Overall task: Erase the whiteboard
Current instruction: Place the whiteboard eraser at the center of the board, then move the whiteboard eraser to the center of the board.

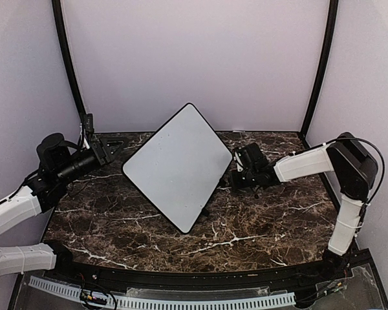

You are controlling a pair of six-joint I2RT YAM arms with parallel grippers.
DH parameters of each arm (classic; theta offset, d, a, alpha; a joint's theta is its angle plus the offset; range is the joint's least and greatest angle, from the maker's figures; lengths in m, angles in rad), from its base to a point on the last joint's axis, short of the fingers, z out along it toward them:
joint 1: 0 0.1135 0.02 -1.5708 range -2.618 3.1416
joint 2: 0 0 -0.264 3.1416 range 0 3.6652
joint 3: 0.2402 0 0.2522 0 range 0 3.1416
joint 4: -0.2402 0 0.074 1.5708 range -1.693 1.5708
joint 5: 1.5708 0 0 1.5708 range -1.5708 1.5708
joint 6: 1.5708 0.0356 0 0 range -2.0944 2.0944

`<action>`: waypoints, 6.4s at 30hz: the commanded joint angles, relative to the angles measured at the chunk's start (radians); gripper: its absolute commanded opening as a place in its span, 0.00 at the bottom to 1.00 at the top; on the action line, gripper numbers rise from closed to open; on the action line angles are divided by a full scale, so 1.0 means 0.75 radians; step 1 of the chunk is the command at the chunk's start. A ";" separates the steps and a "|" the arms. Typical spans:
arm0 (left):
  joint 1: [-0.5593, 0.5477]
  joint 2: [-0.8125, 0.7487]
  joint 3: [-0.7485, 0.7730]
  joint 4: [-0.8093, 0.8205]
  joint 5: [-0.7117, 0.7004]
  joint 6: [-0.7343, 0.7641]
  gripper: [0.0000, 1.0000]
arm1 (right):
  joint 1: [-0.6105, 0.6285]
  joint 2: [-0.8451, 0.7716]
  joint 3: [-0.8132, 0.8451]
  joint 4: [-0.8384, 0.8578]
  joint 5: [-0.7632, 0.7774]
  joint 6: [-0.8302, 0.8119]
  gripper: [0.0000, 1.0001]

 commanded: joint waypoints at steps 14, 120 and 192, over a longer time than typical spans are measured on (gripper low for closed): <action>-0.004 -0.023 0.016 -0.019 -0.027 0.056 0.57 | 0.062 0.000 -0.019 0.119 -0.247 0.006 0.48; -0.003 -0.003 -0.048 0.053 0.004 0.027 0.58 | -0.016 0.169 0.367 -0.446 -0.280 -0.521 0.84; -0.005 0.223 0.123 -0.022 0.216 -0.010 0.55 | -0.181 -0.382 0.138 -0.338 -0.225 -0.162 0.86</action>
